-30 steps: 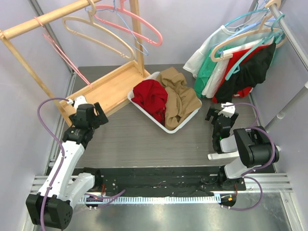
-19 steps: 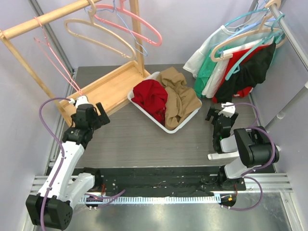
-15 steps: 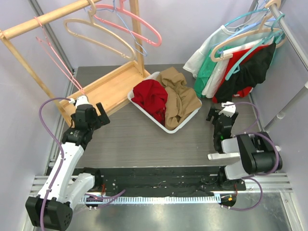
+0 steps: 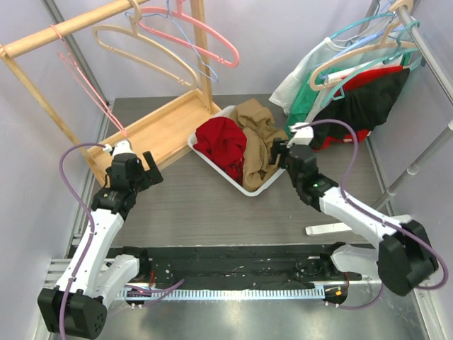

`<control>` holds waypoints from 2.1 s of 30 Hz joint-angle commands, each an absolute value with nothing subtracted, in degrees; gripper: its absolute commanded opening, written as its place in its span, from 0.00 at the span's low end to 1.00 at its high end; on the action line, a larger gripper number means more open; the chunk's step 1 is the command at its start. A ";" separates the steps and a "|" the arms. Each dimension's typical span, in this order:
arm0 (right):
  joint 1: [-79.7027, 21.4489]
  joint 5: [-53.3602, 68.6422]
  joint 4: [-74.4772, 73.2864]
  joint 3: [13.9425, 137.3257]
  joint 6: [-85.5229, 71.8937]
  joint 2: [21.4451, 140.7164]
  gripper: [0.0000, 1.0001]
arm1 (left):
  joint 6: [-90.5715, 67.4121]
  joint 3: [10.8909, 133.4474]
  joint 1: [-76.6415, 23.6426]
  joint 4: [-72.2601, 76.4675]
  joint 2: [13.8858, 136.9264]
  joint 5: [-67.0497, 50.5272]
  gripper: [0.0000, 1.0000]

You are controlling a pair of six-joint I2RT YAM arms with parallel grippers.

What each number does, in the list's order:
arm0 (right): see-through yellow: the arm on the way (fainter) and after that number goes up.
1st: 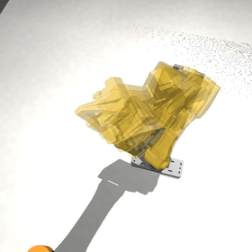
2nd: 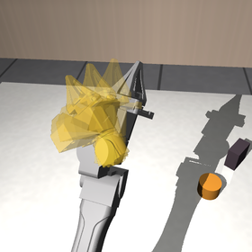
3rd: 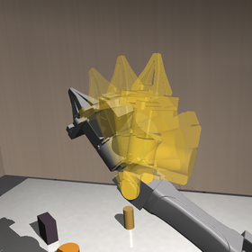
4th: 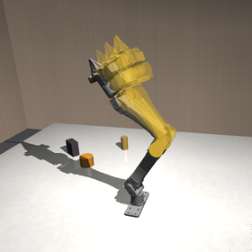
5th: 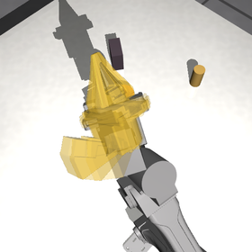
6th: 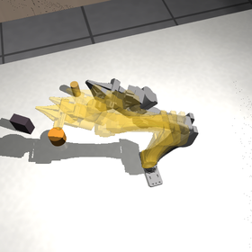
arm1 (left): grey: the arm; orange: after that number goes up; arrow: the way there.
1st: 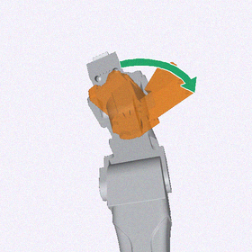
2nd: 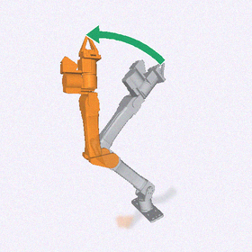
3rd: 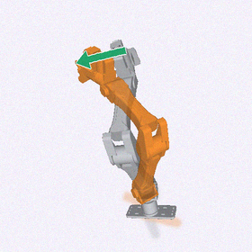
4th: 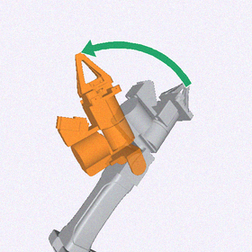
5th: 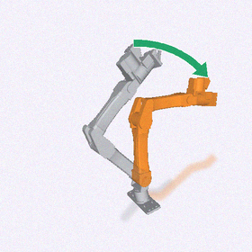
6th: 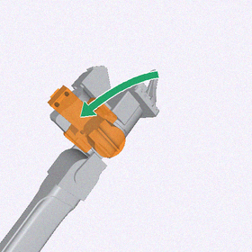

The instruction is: Place the skirt on the hanger

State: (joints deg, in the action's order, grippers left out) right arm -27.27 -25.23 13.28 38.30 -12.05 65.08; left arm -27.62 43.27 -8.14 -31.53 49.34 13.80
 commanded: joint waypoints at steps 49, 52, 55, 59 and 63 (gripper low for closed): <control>-44.47 -16.26 -5.45 74.88 -11.34 95.98 0.01 | -29.88 42.01 -8.17 -30.32 45.62 9.67 1.00; -44.47 -17.23 -5.97 76.37 -10.81 93.26 0.01 | -29.53 42.19 -8.17 -30.06 45.53 8.88 1.00; -44.47 -16.18 -6.59 78.56 -10.29 90.36 0.01 | -28.57 42.28 -8.17 -29.36 45.53 7.13 1.00; -44.56 -12.05 -6.59 82.70 -9.85 87.02 0.01 | -27.60 42.54 -8.17 -28.04 45.44 2.48 1.00; -44.56 -7.83 -7.64 88.49 -8.70 85.87 0.01 | -27.07 42.80 -8.17 -26.28 44.83 -2.54 1.00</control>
State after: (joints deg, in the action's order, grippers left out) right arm -44.34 -13.08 -12.60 79.92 -10.24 91.72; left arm -28.82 41.80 -8.14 -30.15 46.06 4.21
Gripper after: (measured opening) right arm 0.076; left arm 0.996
